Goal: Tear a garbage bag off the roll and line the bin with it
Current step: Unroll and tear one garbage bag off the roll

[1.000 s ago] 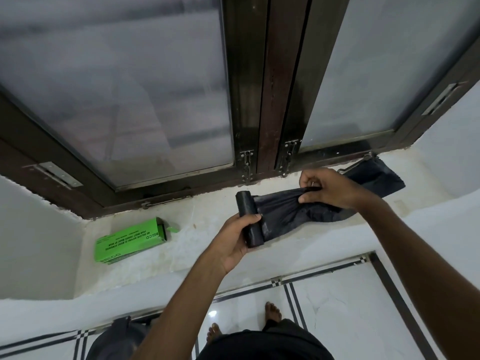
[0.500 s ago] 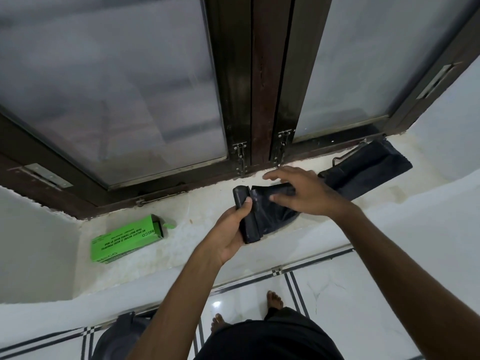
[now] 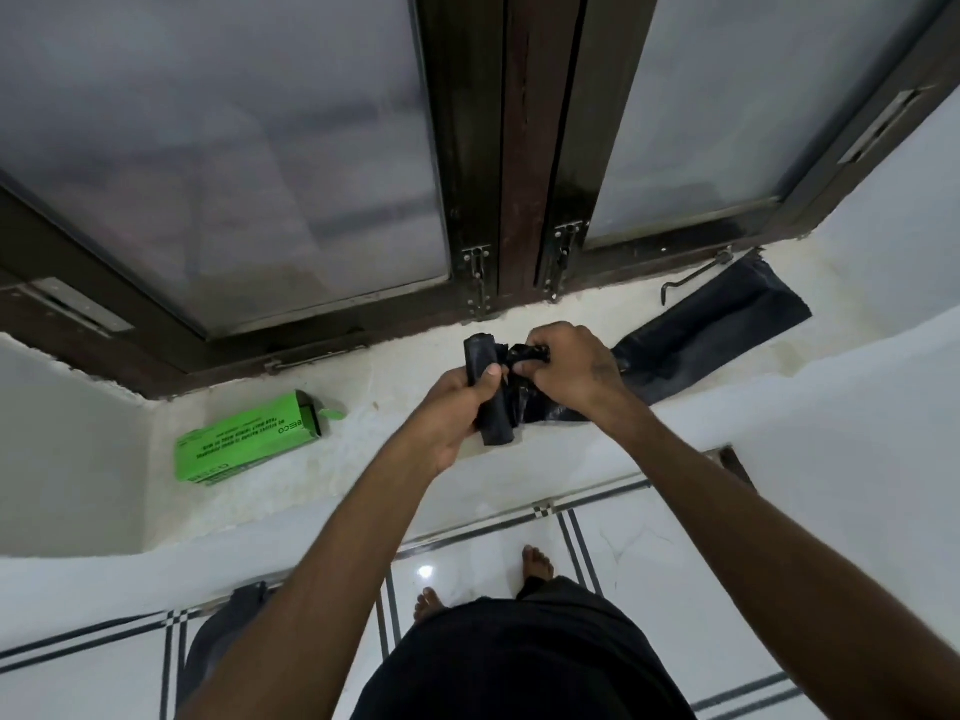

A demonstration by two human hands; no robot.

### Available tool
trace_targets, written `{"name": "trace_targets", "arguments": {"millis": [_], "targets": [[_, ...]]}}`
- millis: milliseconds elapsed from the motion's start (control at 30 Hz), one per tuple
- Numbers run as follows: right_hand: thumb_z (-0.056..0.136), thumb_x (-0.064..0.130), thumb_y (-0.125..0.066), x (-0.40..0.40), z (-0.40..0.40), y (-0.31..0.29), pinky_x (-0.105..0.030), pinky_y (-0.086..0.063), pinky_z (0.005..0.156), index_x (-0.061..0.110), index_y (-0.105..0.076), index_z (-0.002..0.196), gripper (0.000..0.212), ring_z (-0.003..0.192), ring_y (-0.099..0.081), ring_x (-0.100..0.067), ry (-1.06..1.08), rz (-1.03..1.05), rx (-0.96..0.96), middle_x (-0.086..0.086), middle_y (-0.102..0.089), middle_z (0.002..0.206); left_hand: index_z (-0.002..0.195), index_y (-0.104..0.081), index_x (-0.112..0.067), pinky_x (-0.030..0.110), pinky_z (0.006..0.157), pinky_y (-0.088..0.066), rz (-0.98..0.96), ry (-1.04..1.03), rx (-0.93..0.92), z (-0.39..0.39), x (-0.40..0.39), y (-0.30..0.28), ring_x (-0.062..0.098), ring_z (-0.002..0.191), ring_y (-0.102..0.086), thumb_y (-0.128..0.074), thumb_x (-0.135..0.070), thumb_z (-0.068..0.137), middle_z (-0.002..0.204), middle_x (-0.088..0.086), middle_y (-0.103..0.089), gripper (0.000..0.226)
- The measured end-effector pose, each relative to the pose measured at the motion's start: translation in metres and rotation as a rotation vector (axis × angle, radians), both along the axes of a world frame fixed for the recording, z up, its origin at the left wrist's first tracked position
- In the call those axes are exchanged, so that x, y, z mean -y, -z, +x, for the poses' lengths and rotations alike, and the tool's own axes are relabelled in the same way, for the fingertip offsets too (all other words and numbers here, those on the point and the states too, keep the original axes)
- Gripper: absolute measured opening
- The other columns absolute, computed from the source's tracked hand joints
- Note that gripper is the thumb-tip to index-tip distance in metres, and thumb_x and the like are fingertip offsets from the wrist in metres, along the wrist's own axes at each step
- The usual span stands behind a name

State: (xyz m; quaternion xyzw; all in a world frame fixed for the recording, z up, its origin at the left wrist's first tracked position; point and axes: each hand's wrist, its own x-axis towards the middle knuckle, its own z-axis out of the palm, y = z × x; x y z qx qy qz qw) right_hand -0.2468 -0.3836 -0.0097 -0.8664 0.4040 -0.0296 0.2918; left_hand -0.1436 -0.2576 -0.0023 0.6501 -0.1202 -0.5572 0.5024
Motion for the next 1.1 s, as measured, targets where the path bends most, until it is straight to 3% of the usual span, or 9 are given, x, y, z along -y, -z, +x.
{"name": "trace_targets", "arguments": {"millis": [167, 233, 300, 467, 600, 767, 933, 1000, 1100], "targets": [[0.091, 0.031, -0.064, 0.005, -0.009, 0.002, -0.03, -0.042, 0.067, 0.016, -0.06, 0.097, 0.017, 0.089, -0.065, -0.031, 0.028, -0.231, -0.123, -0.01, -0.07, 0.094, 0.123, -0.057, -0.004, 0.037, 0.09, -0.053, -0.036, -0.079, -0.008, 0.017, -0.003, -0.011, 0.025, 0.101, -0.066, -0.048, -0.023, 0.103, 0.114, 0.012, -0.066, 0.029], [0.095, 0.031, -0.058, 0.025, -0.029, 0.003, -0.031, -0.041, 0.067, 0.014, -0.06, 0.099, 0.018, 0.091, -0.065, -0.033, 0.13, -0.216, -0.14, -0.012, -0.069, 0.097, 0.115, -0.058, -0.004, 0.043, 0.094, -0.052, -0.083, -0.151, -0.035, 0.031, -0.008, -0.017, 0.023, 0.089, -0.072, -0.049, -0.021, 0.102, 0.11, 0.012, -0.067, 0.023], [0.098, 0.03, -0.055, 0.038, -0.037, 0.003, -0.03, -0.037, 0.065, 0.012, -0.06, 0.099, 0.019, 0.089, -0.063, -0.033, 0.15, -0.222, -0.125, -0.012, -0.069, 0.094, 0.11, -0.059, -0.007, 0.042, 0.089, -0.053, -0.095, -0.169, -0.026, 0.041, -0.011, -0.019, 0.016, 0.078, -0.073, -0.049, -0.022, 0.102, 0.105, 0.009, -0.066, 0.02], [0.101, 0.034, -0.048, 0.037, -0.029, 0.008, -0.033, -0.037, 0.062, 0.008, -0.057, 0.097, 0.028, 0.081, -0.063, -0.036, 0.089, -0.351, -0.102, -0.014, -0.068, 0.087, 0.116, -0.057, -0.009, 0.037, 0.075, -0.055, -0.073, -0.219, -0.033, 0.038, -0.01, -0.02, 0.018, 0.081, -0.068, -0.047, -0.025, 0.103, 0.099, 0.004, -0.065, 0.023], [0.103, 0.041, -0.036, 0.021, -0.033, 0.011, -0.031, -0.044, 0.056, 0.011, -0.061, 0.094, 0.04, 0.069, -0.066, -0.031, 0.107, -0.51, -0.114, -0.009, -0.07, 0.079, 0.121, -0.054, -0.007, 0.045, 0.085, -0.055, -0.052, -0.274, 0.001, 0.04, -0.013, -0.013, 0.024, 0.086, -0.067, -0.047, -0.029, 0.103, 0.101, 0.006, -0.065, 0.029], [0.104, 0.045, -0.024, 0.008, -0.011, -0.004, -0.039, -0.051, 0.065, 0.013, -0.05, 0.108, 0.041, 0.077, -0.065, -0.031, 0.204, -0.356, 0.018, -0.009, -0.068, 0.085, 0.118, -0.054, -0.009, 0.046, 0.092, -0.054, -0.074, -0.336, -0.085, 0.015, -0.003, -0.011, 0.019, 0.09, -0.066, -0.042, -0.028, 0.104, 0.101, 0.003, -0.069, 0.026], [0.092, 0.058, -0.05, 0.006, -0.003, -0.01, -0.037, -0.05, 0.072, 0.02, -0.051, 0.106, 0.041, 0.083, -0.063, -0.025, 0.33, 0.017, 0.186, 0.0, -0.068, 0.09, 0.102, -0.05, -0.011, 0.042, 0.094, -0.055, -0.159, -0.397, -0.088, 0.001, 0.012, -0.015, 0.02, 0.085, -0.065, -0.039, -0.025, 0.106, 0.091, 0.008, -0.063, 0.018], [0.082, 0.057, -0.063, 0.006, -0.002, -0.01, -0.033, -0.05, 0.072, 0.02, -0.058, 0.099, 0.041, 0.08, -0.061, -0.02, 0.339, -0.023, 0.156, 0.004, -0.066, 0.085, 0.1, -0.05, -0.012, 0.043, 0.093, -0.055, -0.168, -0.419, -0.086, 0.0, 0.014, -0.016, 0.02, 0.083, -0.065, -0.04, -0.026, 0.106, 0.089, 0.008, -0.062, 0.018], [0.089, 0.024, -0.063, 0.013, -0.009, -0.01, -0.03, -0.047, 0.068, 0.013, -0.065, 0.096, 0.013, 0.082, -0.065, -0.029, 0.351, -0.232, 0.098, -0.006, -0.071, 0.085, 0.099, -0.05, -0.012, 0.042, 0.087, -0.056, -0.153, -0.455, -0.136, 0.004, 0.013, -0.017, 0.02, 0.072, -0.061, -0.042, -0.027, 0.105, 0.082, 0.006, -0.059, 0.018]]}}
